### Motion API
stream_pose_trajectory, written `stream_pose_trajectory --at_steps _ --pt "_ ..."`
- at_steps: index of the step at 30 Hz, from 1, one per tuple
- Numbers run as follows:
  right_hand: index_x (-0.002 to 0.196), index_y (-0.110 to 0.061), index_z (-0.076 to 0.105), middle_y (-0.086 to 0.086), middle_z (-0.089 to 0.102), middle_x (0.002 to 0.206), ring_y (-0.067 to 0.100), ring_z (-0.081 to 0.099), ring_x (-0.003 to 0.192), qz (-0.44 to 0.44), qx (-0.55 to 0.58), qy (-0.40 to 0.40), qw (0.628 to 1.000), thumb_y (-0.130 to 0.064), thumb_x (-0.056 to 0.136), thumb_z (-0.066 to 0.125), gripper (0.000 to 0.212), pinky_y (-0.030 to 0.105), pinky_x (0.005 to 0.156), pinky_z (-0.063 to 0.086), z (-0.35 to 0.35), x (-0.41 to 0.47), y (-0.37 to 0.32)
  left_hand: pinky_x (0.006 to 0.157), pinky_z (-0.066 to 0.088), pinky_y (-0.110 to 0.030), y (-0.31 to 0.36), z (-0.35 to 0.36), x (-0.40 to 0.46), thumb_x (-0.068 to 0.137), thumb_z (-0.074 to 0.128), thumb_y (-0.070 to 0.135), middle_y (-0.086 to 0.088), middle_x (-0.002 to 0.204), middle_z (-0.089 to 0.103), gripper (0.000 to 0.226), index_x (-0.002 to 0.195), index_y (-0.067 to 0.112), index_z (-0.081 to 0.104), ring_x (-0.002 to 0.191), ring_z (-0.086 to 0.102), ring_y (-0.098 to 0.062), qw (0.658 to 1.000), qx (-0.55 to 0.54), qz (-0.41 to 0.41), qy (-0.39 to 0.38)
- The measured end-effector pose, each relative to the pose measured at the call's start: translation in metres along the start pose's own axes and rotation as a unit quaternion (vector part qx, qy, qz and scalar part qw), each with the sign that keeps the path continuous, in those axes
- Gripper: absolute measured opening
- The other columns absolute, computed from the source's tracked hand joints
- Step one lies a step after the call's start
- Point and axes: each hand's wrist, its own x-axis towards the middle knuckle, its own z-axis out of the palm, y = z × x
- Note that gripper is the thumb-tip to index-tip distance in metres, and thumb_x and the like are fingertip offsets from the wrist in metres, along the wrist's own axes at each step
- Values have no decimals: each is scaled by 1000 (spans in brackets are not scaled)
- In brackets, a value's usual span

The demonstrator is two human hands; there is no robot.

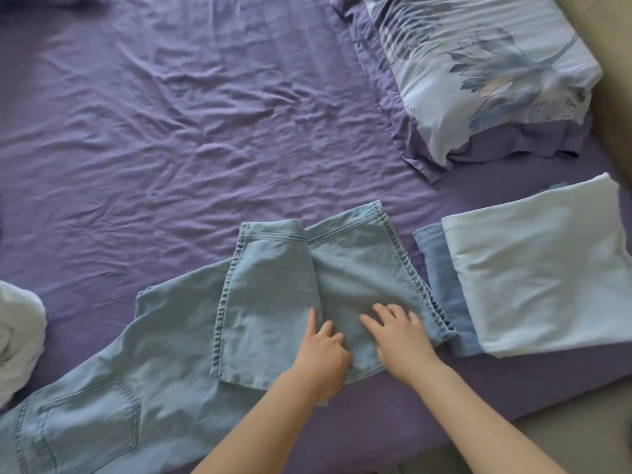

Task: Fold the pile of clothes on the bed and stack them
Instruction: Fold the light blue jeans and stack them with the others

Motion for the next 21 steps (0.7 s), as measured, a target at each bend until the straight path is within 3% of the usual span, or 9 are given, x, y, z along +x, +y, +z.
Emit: stream_pose_trajectory --at_steps 3,5,7,9,13,17,19,21 --pt "144 -28 31 3 28 150 26 28 134 33 45 23 998 -28 96 45 50 41 103 36 -18 25 1 114 2 -61 -12 -4 8 91 48 27 -9 130 46 33 121 23 61 134 27 -33 999 -34 -24 33" --pt "149 -32 21 2 8 159 28 9 144 27 57 19 998 -35 97 45 57 47 110 28 -32 47 -1 114 4 -61 -28 -10 14 90 50 22 -12 149 26 41 131 20 51 145 9 -30 996 -38 -53 54" --pt "150 -36 12 1 -9 160 32 -10 146 -19 14 -14 1000 -41 98 42 61 58 113 15 -43 71 -9 113 1 -63 -46 -17 20 91 49 19 -10 154 18 49 139 19 41 147 0 -27 996 -23 -60 64" --pt "150 -42 4 1 -16 159 35 -18 144 -25 -20 -36 999 -52 96 38 64 67 110 10 -49 93 -9 111 -5 -65 -61 -20 26 94 46 22 -7 156 16 56 147 20 30 148 -5 -27 996 -6 -60 72" --pt "145 -52 -4 5 -26 157 30 -17 145 92 38 -47 994 -72 87 30 70 73 104 10 -68 133 15 105 -14 -67 -85 -24 44 92 47 44 -11 159 -19 69 151 29 14 146 -20 -24 993 -4 -87 82" --pt "146 -46 -11 13 -23 156 35 -21 143 100 -44 1 994 -69 90 21 69 72 105 -1 -57 136 5 107 -10 -69 -97 -26 62 87 49 60 -8 160 -17 95 152 23 -9 146 -18 -18 995 8 -86 43" --pt "147 -43 -14 12 -22 157 35 -19 144 61 -63 15 996 -68 91 20 70 68 107 1 -46 134 -2 108 -9 -69 -102 -23 68 84 52 61 -8 160 -15 99 152 23 -9 147 -17 -17 996 1 -73 41" --pt "147 -44 -14 9 -22 157 33 -18 145 42 -33 -28 998 -67 92 24 71 67 109 7 -50 142 2 109 -5 -69 -109 -24 67 83 55 58 -8 160 -13 96 153 25 -1 147 -15 -18 998 -15 -48 49"
